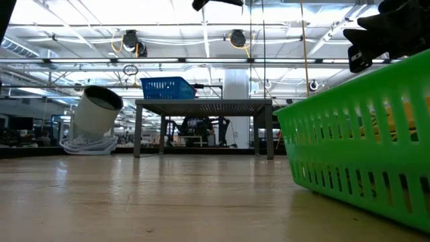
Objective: Pick & Place Office Desk Supplies
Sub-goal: Put the green bin on the shelf
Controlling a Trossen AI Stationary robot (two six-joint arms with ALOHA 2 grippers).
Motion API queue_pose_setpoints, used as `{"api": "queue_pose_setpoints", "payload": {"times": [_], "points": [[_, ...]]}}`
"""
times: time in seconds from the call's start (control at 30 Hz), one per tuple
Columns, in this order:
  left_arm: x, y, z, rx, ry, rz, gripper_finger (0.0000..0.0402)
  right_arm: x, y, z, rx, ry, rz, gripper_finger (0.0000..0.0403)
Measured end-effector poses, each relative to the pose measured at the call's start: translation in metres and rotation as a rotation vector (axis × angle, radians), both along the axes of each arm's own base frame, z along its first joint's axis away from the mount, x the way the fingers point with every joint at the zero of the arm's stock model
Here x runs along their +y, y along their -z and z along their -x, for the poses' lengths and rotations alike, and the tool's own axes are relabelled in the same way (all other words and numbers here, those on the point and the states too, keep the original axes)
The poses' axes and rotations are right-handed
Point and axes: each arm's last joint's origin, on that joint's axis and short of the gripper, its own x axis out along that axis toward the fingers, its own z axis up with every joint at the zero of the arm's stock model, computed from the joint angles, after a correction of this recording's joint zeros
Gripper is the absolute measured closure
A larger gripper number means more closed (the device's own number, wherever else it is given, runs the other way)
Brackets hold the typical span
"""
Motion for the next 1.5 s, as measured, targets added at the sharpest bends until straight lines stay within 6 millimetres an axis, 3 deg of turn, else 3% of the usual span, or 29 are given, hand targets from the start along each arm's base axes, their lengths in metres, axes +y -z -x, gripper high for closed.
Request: {"api": "queue_pose_setpoints", "payload": {"times": [0.23, 0.6, 0.77, 1.2, 1.33, 1.5], "points": [[-0.019, 0.001, -0.006, -0.001, 0.241, -0.154, 0.0217, 0.000, 0.000, 0.000, 0.000, 0.001, 0.000, 0.0287], [-0.035, 0.018, -0.017, -0.034, 0.762, -0.134, 0.0240, 0.000, 0.000, 0.000, 0.001, 0.002, 0.000, 0.0287], [-0.053, 0.023, -0.016, -0.043, 0.927, -0.274, 0.0240, 0.000, 0.000, 0.000, 0.001, 0.002, 0.000, 0.0287], [-0.104, 0.022, -0.008, -0.043, 1.083, -0.585, 0.0240, 0.000, 0.000, 0.000, 0.000, 0.003, 0.000, 0.0287], [-0.118, 0.030, -0.022, 0.009, 1.119, -0.575, 0.0241, 0.000, 0.000, 0.000, 0.001, 0.003, 0.000, 0.0287], [-0.140, 0.022, -0.046, -0.001, 1.173, -0.597, 0.0241, 0.000, 0.001, -0.001, 0.015, 0.003, 0.001, 0.0287]]}}
